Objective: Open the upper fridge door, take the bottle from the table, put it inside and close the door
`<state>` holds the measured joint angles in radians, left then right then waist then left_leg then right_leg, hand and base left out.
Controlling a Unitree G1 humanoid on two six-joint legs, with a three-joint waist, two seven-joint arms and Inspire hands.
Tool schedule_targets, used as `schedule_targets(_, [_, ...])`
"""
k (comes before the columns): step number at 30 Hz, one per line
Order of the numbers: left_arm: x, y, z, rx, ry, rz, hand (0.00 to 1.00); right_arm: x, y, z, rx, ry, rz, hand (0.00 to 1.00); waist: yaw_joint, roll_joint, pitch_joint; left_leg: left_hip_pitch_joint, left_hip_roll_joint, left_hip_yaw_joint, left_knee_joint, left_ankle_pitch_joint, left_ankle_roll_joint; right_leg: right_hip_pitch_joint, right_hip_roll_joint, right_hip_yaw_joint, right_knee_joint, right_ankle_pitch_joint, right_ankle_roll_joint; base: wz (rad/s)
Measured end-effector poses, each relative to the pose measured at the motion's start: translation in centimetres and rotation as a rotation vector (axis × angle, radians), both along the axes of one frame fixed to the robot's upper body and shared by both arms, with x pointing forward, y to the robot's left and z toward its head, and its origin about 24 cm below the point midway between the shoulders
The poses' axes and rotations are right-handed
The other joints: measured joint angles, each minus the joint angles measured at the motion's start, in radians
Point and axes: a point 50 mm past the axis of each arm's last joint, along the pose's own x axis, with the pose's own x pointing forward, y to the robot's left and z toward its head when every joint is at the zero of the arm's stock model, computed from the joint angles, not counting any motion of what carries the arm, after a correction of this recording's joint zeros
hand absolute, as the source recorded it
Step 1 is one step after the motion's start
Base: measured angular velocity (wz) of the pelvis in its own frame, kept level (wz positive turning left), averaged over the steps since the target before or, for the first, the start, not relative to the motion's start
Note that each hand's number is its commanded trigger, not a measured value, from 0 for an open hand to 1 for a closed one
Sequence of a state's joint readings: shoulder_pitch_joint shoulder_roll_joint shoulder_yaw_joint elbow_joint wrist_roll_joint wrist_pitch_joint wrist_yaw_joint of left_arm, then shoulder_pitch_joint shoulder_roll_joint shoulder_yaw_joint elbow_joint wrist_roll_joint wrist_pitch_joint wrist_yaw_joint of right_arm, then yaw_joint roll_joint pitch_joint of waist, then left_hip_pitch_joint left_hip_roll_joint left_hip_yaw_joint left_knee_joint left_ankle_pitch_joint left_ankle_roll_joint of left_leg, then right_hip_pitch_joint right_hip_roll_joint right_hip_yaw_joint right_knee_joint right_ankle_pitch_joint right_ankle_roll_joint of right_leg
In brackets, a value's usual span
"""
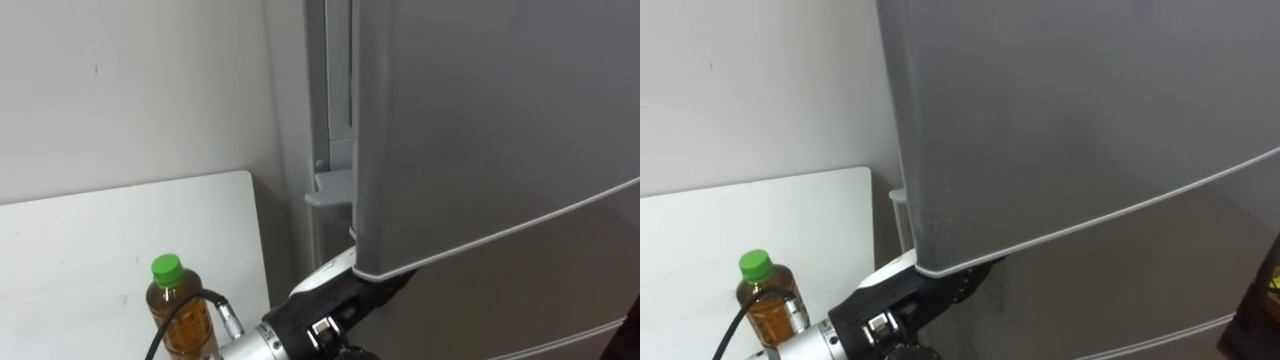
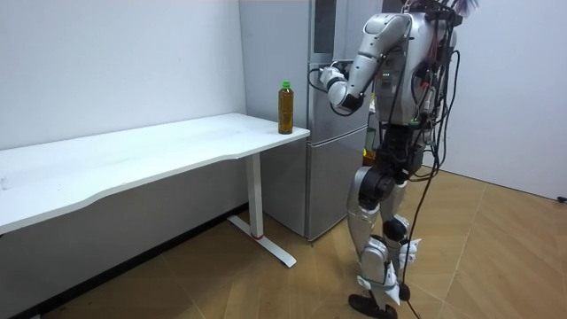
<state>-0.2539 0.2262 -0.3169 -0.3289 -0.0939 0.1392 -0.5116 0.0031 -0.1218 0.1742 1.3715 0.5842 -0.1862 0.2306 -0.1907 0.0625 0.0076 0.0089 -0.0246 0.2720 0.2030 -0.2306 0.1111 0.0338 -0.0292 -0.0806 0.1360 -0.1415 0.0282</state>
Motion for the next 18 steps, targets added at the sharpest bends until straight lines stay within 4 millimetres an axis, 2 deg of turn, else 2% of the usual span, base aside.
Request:
schedule_targets(12, [0.03, 0.22, 0.04, 0.006, 0.003, -0.009, 0.00, -0.47, -0.23, 0.04, 0.016, -0.016, -0.028, 0.00, 0.005, 0.001, -0.0006, 0.000, 0.000, 0.001, 0.000, 0.000, 0.000, -0.001, 0.000, 0.004, 0.001, 0.000, 0.000, -0.01])
schedule_targets(18, [-0.10, -0.12, 0.52, 0.057, 0.000, -0.131, 0.00, -0.39, -0.22, 0.02, 0.031, -0.005, -0.028, 0.00, 0.007, 0.003, -0.0028, -0.003, 0.000, 0.001, 0.001, 0.000, 0.000, -0.008, -0.001, 0.001, 0.004, 0.000, 0.000, 0.00])
